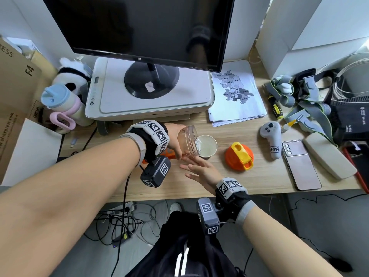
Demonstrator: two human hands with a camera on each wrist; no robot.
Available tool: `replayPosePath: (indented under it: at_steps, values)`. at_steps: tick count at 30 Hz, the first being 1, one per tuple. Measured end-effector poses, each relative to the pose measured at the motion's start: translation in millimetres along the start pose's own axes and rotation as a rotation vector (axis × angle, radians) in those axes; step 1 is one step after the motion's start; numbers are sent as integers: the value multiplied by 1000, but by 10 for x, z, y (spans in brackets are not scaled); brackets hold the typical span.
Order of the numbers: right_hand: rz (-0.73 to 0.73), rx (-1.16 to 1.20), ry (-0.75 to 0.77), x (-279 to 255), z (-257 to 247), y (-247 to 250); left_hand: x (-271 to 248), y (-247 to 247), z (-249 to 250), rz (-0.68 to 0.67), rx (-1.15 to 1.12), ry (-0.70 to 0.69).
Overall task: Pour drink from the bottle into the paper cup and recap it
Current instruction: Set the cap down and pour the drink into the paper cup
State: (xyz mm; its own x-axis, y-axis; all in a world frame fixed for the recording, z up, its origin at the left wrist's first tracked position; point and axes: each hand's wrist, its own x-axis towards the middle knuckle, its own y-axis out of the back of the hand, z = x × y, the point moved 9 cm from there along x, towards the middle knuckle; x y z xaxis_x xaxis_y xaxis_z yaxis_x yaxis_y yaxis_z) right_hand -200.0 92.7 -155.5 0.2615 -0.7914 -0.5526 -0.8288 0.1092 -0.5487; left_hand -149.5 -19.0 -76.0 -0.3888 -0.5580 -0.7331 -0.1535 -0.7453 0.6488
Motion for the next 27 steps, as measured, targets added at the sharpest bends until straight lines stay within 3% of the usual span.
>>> replayPosePath:
  at_steps: [27]
  values:
    - [-21, 53, -20, 14, 19, -21, 24, 30, 22, -35, 61, 14]
